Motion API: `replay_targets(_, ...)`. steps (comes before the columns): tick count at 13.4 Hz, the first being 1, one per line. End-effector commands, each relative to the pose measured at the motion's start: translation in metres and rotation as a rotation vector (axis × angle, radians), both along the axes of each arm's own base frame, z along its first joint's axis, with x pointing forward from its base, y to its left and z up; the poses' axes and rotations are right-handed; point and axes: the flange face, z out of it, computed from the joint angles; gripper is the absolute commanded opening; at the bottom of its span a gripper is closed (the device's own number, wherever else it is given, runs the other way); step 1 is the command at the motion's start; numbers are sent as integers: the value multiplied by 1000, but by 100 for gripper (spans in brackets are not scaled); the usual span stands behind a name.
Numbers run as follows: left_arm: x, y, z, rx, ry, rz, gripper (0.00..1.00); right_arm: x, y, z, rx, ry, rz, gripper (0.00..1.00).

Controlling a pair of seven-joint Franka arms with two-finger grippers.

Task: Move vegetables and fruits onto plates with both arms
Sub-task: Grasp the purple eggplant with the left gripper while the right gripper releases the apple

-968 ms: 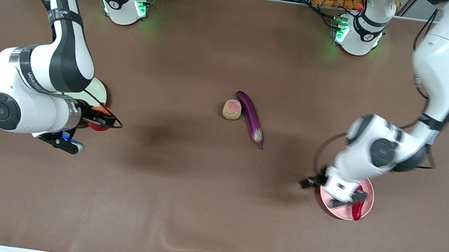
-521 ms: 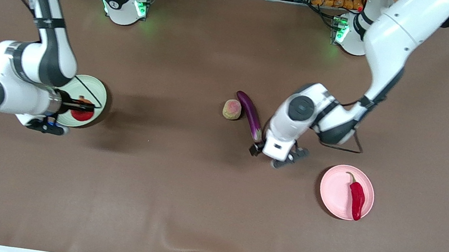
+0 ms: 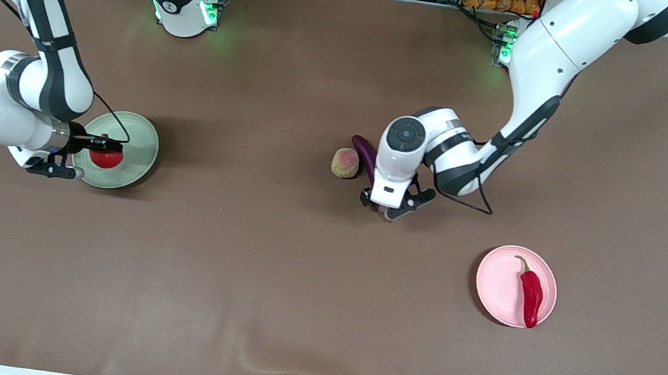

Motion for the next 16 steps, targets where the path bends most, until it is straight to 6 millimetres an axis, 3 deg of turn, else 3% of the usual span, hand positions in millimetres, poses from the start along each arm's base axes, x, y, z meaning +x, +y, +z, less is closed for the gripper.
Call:
replay_targets(1,-7,-6,-3,14,-17,-3,13,-5,0,10,-6,-16,16,100)
replay_targets(2,-6,-5,-2,13,-17,-1,0,-3,1,15,-4,-4,13,100)
replay_targets(4,-1,-1,3,14,-25,5,0,7,13,34,19,45,3,100)
replay_targets(7,27,27,34,23,-67,16,0,29,65,70,37,113,-122,100)
replay_targets(11,75,100,66,71,-63,-80,0,37,188,97,-6,159,-344,100)
replay_targets(14,113,169,79,55,-52,-186,0,29,288,114,20,193,-536,100)
replay_targets(16,139,208,88,45,-65,-258,0,10,361,118,23,178,-589,100)
